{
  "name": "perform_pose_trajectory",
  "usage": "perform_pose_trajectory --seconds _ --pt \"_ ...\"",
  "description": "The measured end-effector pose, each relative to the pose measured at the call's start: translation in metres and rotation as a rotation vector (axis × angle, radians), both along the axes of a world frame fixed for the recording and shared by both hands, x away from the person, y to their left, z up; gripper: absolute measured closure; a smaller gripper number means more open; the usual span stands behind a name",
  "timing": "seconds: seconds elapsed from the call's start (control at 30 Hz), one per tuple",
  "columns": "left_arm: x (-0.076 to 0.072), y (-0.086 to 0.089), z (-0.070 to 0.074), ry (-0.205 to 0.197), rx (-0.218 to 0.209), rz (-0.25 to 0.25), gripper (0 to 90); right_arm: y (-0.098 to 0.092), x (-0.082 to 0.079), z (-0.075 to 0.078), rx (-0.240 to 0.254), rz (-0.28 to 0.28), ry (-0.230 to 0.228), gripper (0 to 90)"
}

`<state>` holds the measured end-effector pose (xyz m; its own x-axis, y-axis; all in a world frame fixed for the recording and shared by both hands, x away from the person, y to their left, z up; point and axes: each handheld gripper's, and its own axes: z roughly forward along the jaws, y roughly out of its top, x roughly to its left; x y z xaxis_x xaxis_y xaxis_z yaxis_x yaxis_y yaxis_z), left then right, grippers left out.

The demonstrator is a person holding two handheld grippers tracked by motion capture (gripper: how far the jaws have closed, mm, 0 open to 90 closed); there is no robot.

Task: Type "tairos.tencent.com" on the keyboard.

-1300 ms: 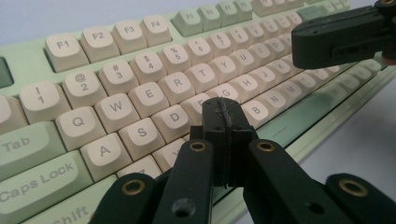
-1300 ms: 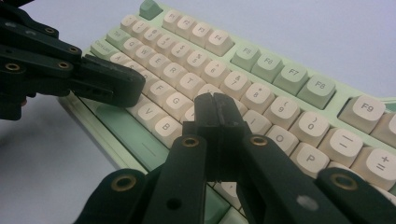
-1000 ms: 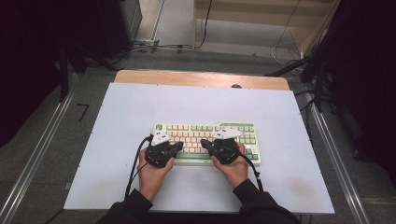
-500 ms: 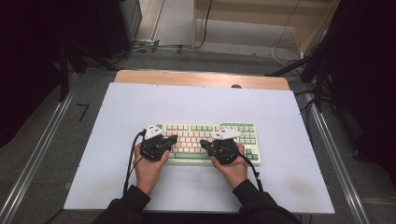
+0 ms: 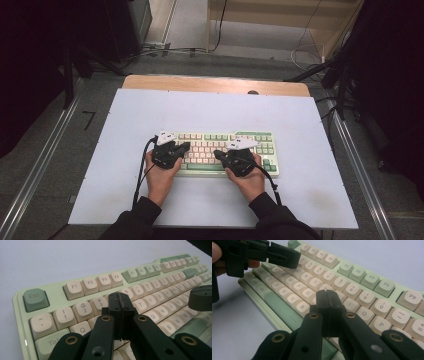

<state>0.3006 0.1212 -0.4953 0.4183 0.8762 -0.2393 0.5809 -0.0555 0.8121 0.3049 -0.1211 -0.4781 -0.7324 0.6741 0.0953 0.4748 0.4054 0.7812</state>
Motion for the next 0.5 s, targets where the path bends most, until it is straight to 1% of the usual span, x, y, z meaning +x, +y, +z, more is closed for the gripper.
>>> perform_pose_trajectory --seconds 0.27,0.37,0.4,0.43,0.5 --pt "0.0022 -0.0017 -0.0026 0.012 0.005 -0.003 90.0 0.0003 -0.0002 -0.0002 -0.002 0.002 0.000 88.3" --pt "0.0031 -0.0030 -0.0041 0.025 0.017 -0.009 90.0 0.0003 -0.0002 -0.0002 -0.002 0.002 0.000 88.2" --pt "0.0029 -0.0034 -0.0048 0.024 0.015 -0.012 90.0 0.0003 -0.0002 -0.0002 -0.001 0.002 0.000 88.2" --pt "0.0027 -0.0039 -0.0042 0.021 0.021 -0.012 90.0 0.0002 -0.0001 -0.0002 -0.002 0.002 0.000 88.3" --pt "0.0016 -0.0034 -0.0023 0.013 0.011 -0.011 90.0 0.0002 -0.0004 -0.0002 -0.002 0.001 0.000 88.2"
